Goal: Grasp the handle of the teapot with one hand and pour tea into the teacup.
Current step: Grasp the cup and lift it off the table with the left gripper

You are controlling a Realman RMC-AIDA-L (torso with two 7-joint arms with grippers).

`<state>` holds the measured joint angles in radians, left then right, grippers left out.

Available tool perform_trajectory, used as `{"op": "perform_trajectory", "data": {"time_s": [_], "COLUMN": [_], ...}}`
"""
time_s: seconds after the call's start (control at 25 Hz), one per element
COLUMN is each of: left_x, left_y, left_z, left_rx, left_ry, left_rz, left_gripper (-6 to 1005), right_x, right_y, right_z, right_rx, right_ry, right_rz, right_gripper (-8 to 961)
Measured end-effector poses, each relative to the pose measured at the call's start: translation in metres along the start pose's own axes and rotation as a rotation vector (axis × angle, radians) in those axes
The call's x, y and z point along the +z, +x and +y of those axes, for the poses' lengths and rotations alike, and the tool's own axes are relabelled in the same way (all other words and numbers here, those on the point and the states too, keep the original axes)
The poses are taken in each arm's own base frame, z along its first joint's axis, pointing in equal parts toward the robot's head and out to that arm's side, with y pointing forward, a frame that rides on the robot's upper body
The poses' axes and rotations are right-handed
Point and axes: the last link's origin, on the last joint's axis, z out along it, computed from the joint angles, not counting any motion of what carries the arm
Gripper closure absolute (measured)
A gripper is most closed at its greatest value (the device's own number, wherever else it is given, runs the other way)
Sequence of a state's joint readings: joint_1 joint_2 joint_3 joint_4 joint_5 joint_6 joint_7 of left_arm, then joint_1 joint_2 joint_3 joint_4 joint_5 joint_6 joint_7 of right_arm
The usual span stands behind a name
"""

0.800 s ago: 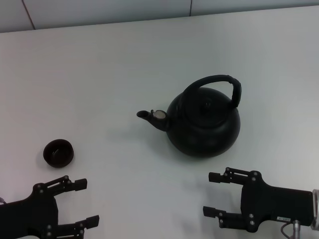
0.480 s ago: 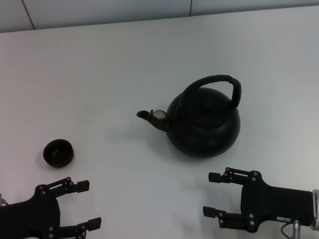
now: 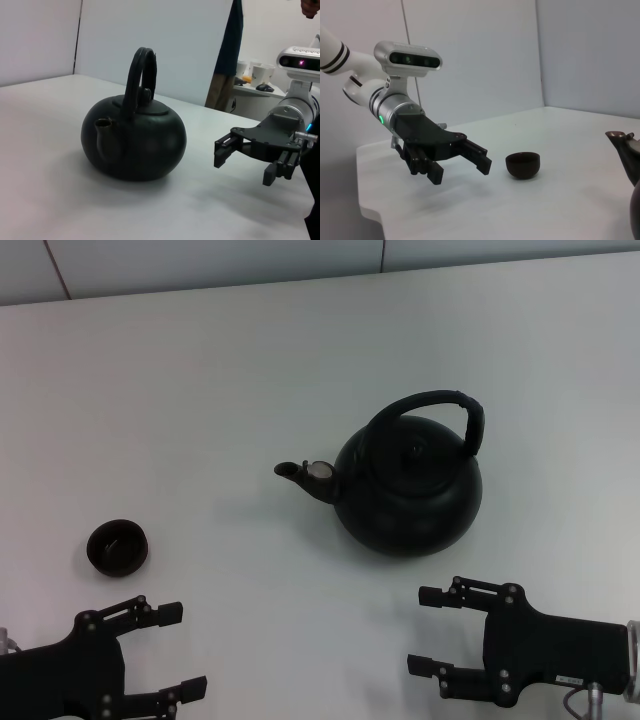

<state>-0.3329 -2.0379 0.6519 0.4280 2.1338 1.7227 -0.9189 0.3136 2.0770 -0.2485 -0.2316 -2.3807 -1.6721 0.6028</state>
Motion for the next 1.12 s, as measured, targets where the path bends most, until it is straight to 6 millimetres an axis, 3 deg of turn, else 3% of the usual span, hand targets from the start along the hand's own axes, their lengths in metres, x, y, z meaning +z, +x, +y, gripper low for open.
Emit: {"op": "perform_trajectory", "data": {"time_s": [0.48, 0.92, 1.12], "left_x": [-0.001, -0.041, -0.047], "left_y": [-0.001, -0.005, -0.005], "left_z": [0.001, -0.012, -0.014], "left_rx": [-0.006, 0.019, 0.027], "left_ry": [0.033, 0.434, 0.501], "left_rz": [0.03, 0.218, 0.25], "left_gripper": [164, 173, 176], "right_x": [0.0, 0.0, 0.0], "right_y": [0.0, 0.001, 0.0], "right_z": [0.0, -0.001, -0.001], "right_rx": [-0.001, 0.001, 0.001], "right_ry": [0.0, 0.009, 0.012], "right_rz": [0.0, 0.002, 0.001], "right_gripper": [232, 232, 231]}}
